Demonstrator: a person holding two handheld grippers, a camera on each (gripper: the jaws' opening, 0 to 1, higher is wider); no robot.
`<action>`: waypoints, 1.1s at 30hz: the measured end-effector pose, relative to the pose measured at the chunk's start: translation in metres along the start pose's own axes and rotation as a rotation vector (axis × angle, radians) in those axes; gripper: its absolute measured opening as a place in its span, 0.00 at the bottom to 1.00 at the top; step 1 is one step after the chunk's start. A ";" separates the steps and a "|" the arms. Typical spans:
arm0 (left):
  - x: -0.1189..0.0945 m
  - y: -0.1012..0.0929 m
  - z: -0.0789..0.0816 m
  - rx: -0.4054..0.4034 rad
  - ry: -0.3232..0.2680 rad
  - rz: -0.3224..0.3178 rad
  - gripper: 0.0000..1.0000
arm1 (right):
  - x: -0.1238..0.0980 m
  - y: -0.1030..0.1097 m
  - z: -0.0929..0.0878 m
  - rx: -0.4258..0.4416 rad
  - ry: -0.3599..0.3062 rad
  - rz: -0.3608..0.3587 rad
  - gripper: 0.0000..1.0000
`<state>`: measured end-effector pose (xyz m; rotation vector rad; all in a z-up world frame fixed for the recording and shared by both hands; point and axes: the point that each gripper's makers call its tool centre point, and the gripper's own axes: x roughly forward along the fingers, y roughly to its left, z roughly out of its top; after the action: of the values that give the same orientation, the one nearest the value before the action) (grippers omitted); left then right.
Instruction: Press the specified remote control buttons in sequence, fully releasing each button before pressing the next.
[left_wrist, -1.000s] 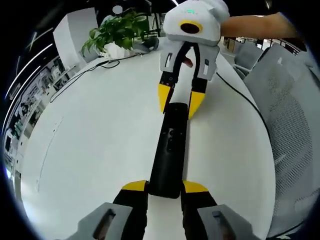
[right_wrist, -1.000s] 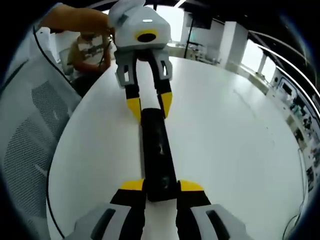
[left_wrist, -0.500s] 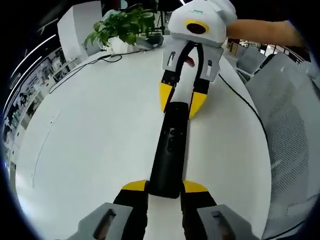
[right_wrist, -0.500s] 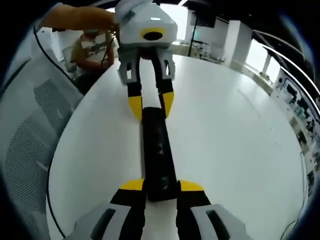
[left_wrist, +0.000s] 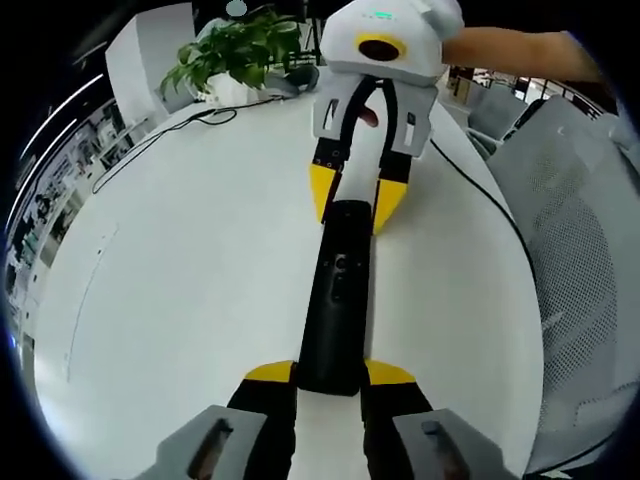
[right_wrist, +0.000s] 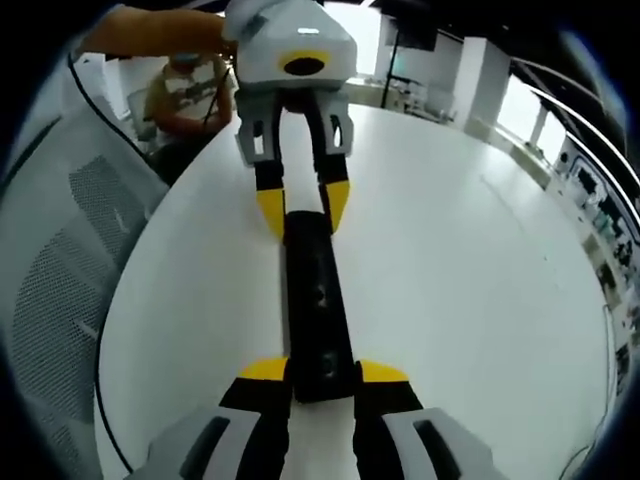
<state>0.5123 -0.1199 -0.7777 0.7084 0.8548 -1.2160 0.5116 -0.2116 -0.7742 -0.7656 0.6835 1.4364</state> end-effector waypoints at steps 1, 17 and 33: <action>0.000 0.000 0.000 0.001 0.000 0.000 0.23 | 0.000 0.000 0.000 -0.004 0.000 0.000 0.21; 0.001 -0.001 0.000 0.018 0.033 0.000 0.23 | -0.011 -0.003 0.005 -0.062 -0.015 -0.016 0.29; 0.000 -0.001 -0.001 0.017 0.034 0.006 0.23 | -0.029 -0.007 0.013 -0.115 0.005 -0.035 0.07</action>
<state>0.5110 -0.1190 -0.7781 0.7472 0.8709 -1.2102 0.5171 -0.2188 -0.7429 -0.8664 0.5929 1.4519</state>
